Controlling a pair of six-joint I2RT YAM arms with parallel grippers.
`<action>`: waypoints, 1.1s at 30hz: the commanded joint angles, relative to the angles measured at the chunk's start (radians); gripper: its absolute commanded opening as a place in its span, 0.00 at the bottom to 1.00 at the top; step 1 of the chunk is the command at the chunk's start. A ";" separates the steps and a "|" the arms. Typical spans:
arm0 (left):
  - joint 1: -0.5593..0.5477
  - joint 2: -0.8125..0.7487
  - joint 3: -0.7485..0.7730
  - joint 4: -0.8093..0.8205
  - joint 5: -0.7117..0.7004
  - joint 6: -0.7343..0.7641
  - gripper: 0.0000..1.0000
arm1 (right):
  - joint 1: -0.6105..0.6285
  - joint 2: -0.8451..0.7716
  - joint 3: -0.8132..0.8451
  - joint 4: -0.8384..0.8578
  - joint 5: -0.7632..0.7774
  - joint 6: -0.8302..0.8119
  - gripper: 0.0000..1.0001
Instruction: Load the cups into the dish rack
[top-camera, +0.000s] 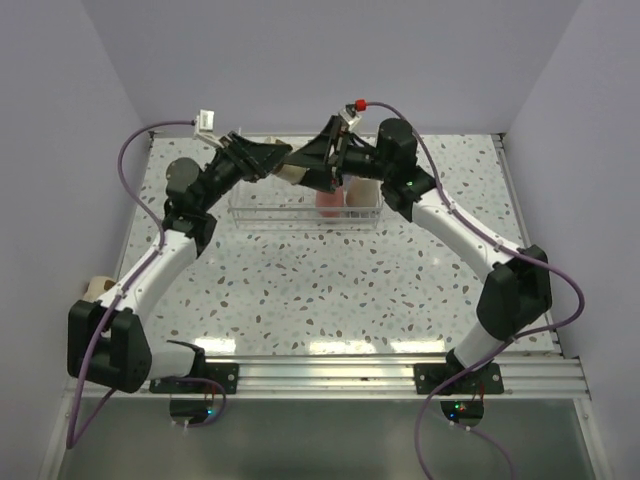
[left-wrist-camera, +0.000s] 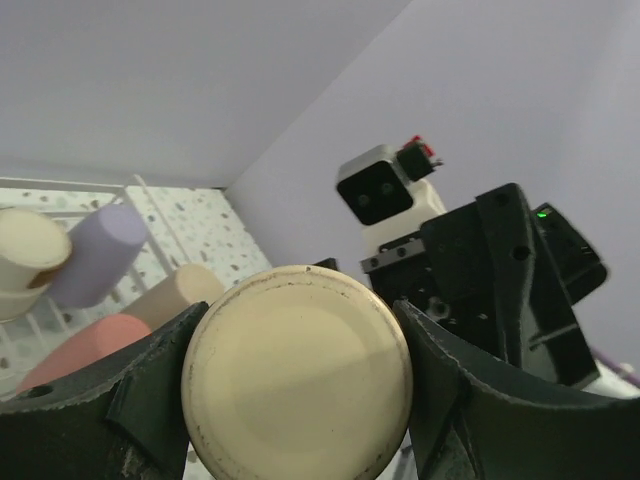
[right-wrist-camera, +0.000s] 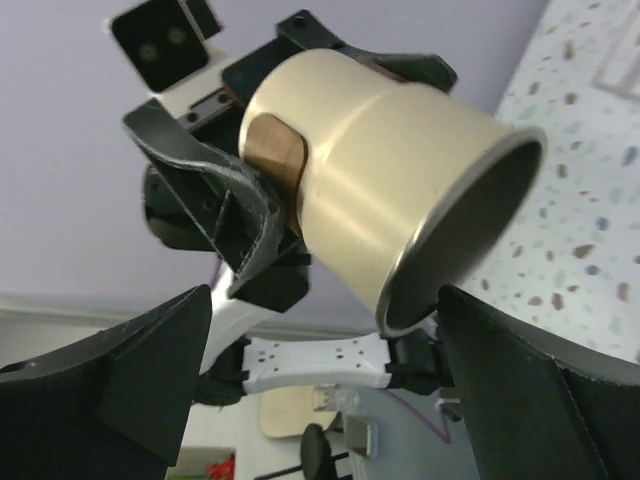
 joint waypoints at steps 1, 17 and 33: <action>0.012 0.056 0.138 -0.201 -0.073 0.245 0.00 | -0.007 -0.073 0.114 -0.526 0.038 -0.332 0.98; 0.002 0.505 0.607 -0.623 -0.377 0.756 0.00 | -0.033 -0.111 0.240 -1.016 0.318 -0.699 0.98; -0.003 0.613 0.465 -0.594 -0.454 0.815 0.00 | -0.036 -0.093 0.195 -0.975 0.284 -0.670 0.98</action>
